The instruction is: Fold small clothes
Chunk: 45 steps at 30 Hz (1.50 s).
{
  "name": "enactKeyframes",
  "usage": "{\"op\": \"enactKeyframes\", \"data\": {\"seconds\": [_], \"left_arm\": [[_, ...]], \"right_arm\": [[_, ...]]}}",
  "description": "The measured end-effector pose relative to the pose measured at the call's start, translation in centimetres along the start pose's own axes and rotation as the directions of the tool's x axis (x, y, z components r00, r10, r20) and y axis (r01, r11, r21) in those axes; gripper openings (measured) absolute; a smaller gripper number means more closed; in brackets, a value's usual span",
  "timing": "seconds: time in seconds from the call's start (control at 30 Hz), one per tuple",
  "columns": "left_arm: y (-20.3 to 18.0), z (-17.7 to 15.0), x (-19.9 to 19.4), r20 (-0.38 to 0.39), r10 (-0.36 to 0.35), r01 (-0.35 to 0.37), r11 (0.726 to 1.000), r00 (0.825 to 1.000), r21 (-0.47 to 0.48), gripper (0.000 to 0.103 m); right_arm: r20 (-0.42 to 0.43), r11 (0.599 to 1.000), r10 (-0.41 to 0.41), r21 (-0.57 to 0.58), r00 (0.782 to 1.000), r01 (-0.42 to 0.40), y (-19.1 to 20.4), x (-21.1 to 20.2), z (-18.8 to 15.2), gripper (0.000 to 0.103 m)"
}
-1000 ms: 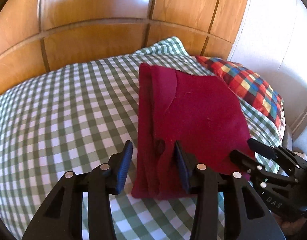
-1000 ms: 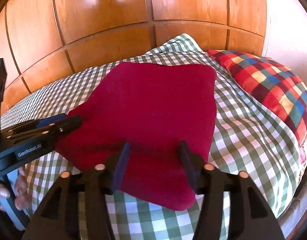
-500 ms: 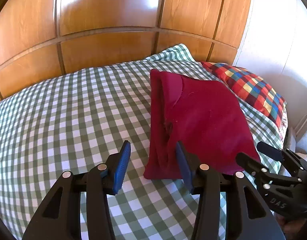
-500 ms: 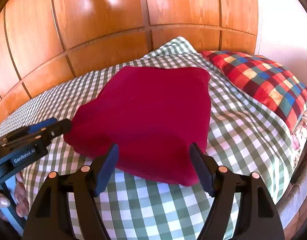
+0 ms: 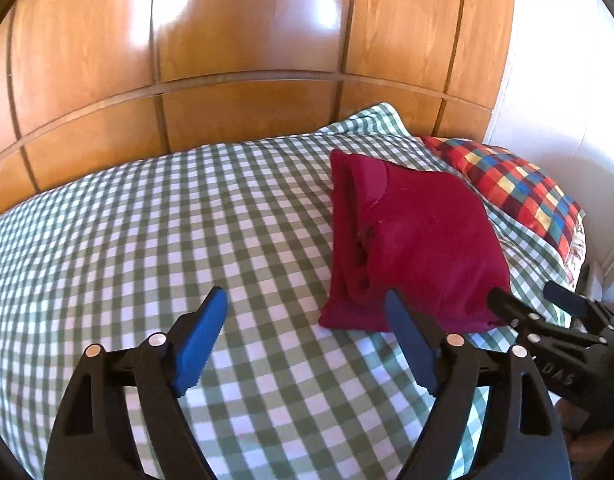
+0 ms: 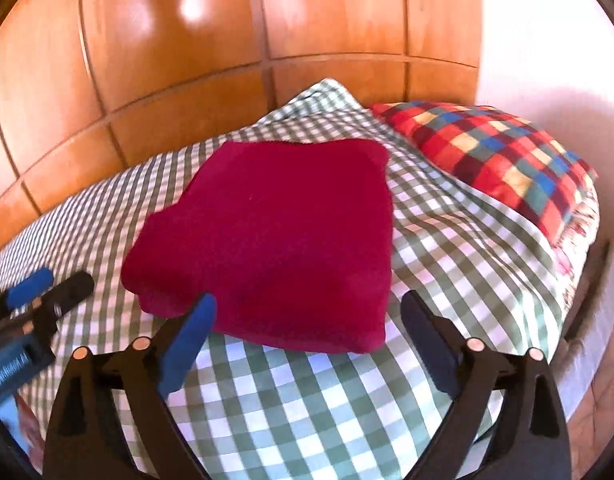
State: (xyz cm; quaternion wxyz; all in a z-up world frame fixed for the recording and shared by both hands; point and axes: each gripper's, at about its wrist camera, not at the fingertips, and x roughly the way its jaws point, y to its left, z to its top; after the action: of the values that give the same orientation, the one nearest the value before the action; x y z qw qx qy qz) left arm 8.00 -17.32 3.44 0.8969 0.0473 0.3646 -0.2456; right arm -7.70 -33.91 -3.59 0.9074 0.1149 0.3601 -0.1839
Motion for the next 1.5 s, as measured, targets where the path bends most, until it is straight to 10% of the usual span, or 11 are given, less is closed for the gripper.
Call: {"op": "enactKeyframes", "data": {"seconds": [0.3, 1.5], "left_arm": [[1.5, -0.5, -3.1, 0.057, 0.021, -0.018, 0.999, 0.998, -0.043, 0.099], [0.7, -1.2, -5.7, 0.146, 0.116, -0.109, 0.993, 0.982, -0.055, 0.099]], "right_arm": [[0.056, 0.998, -0.054, -0.012, 0.997, 0.054, 2.6, -3.0, -0.7, 0.1], [0.086, 0.996, -0.091, 0.009, 0.992, 0.091, 2.5, -4.2, -1.6, 0.101]]}}
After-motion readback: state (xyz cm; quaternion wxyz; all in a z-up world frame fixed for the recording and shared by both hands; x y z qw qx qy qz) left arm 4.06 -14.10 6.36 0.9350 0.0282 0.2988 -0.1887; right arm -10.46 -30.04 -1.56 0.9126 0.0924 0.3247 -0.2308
